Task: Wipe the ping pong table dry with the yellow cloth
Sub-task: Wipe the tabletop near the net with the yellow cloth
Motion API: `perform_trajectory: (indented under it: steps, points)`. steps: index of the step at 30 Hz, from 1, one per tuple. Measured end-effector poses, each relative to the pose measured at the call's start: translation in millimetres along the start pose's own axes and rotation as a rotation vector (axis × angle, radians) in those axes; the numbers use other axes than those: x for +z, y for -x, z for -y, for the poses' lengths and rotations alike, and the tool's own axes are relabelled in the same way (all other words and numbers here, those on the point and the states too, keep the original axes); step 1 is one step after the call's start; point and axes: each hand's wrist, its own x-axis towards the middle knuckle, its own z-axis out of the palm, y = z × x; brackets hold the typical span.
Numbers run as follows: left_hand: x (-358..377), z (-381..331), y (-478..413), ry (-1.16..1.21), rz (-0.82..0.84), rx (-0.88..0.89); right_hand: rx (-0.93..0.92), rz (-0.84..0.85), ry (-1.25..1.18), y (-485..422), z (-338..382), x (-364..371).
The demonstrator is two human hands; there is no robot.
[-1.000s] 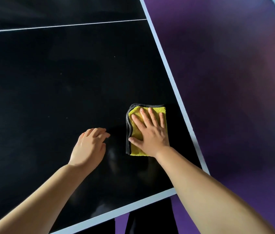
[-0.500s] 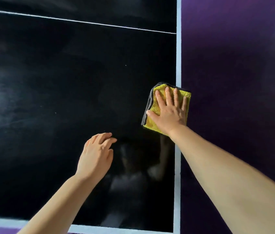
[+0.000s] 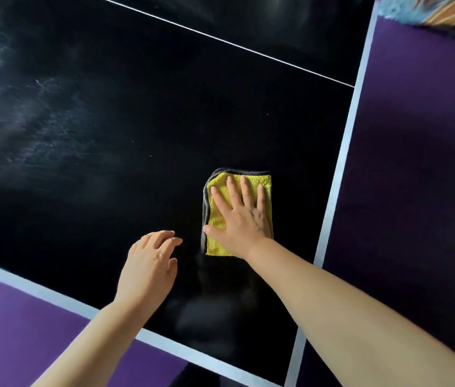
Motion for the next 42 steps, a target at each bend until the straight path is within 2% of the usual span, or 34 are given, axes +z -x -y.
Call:
perform_trajectory:
  steps: [7,16,22,30,38,42]
  points:
    - [-17,22,30,-0.018,-0.093,-0.015,-0.285,0.095,0.122,52,64,17]
    - [-11,23,43,-0.031,-0.071,-0.051,-0.358,0.099,0.165,54,68,17]
    - [-2,3,30,-0.021,-0.064,-0.085,-0.411,0.058,0.153,16,43,5]
    - [20,-61,-33,-0.032,-0.081,-0.19,-0.34,-0.031,0.114,-50,-54,-19]
    - [48,-176,-130,0.059,-0.138,-0.133,-0.185,-0.068,0.138,-89,-218,-44]
    - [47,-203,-150,0.035,-0.163,-0.138,-0.096,-0.081,0.136,-115,-280,-65]
